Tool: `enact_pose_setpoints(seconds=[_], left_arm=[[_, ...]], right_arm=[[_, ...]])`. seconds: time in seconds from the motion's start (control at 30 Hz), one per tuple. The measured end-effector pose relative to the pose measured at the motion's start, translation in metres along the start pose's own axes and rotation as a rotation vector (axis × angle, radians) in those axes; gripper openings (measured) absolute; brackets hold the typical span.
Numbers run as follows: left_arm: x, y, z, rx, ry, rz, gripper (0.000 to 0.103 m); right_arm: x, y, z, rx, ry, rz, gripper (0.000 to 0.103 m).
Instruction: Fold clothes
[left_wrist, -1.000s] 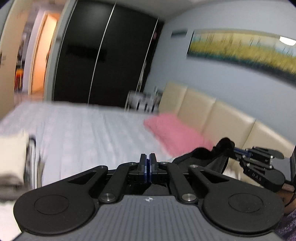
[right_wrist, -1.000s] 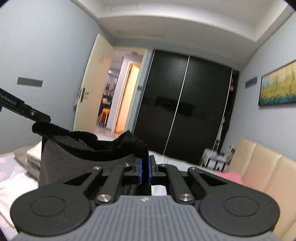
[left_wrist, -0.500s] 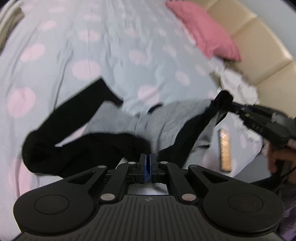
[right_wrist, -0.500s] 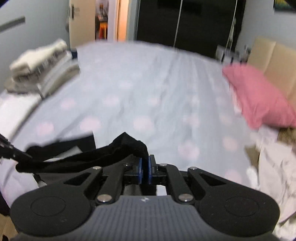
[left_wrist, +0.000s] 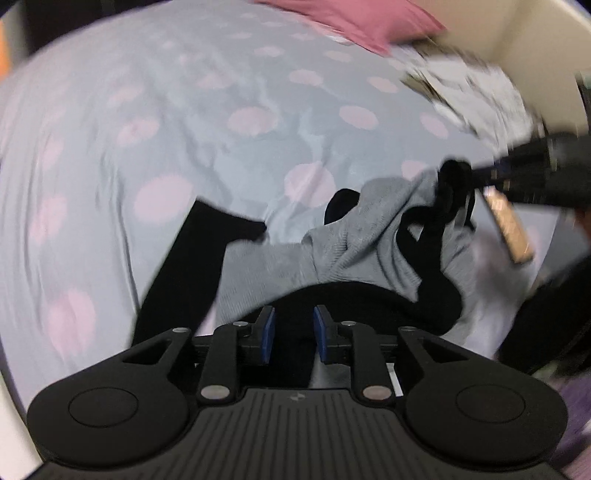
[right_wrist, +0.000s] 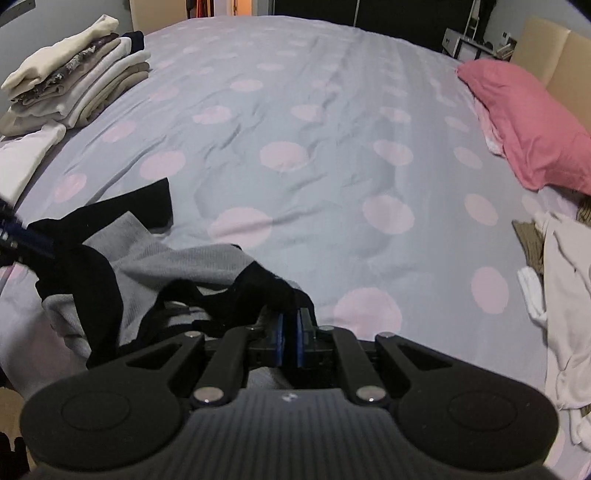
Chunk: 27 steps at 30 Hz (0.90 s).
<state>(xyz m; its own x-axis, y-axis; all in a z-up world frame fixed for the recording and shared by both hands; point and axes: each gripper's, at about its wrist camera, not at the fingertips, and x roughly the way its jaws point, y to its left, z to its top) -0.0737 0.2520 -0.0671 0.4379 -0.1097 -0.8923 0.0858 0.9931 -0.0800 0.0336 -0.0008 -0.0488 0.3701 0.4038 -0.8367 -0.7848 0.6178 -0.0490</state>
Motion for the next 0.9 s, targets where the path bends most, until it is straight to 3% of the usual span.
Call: enact_pose_setpoints(seconds=[0.2,0.4,0.47,0.5,0.6,0.7,0.9], left_arm=[[0.031,-0.017,0.013,0.234,0.055,0.025,0.024],[0.057,-0.028,0.016,0.318,0.081,-0.006,0.036],[0.061,-0.030,0.015,0.307,0.093,-0.023,0.031],[0.063,-0.031,0.014,0.298,0.100,-0.035,0.021],[0.059,-0.032,0.011,0.282,0.092,-0.027,0.006],[0.041,-0.024,0.011,0.224,0.054,-0.027,0.000],[-0.022,0.023,0.003,0.015,-0.045,0.038,0.000]], right_arm=[[-0.001,-0.001,-0.003,0.004,-0.003,0.016,0.009],[0.004,-0.004,-0.005,0.002,0.010,0.027,0.009],[0.006,-0.006,-0.006,0.007,0.015,0.028,0.009],[0.007,-0.008,-0.006,0.011,0.018,0.030,0.009],[0.009,-0.010,-0.006,0.016,0.021,0.033,0.009],[0.009,-0.011,-0.006,0.017,0.021,0.035,0.009],[0.008,-0.012,-0.008,0.030,0.008,0.042,0.009]])
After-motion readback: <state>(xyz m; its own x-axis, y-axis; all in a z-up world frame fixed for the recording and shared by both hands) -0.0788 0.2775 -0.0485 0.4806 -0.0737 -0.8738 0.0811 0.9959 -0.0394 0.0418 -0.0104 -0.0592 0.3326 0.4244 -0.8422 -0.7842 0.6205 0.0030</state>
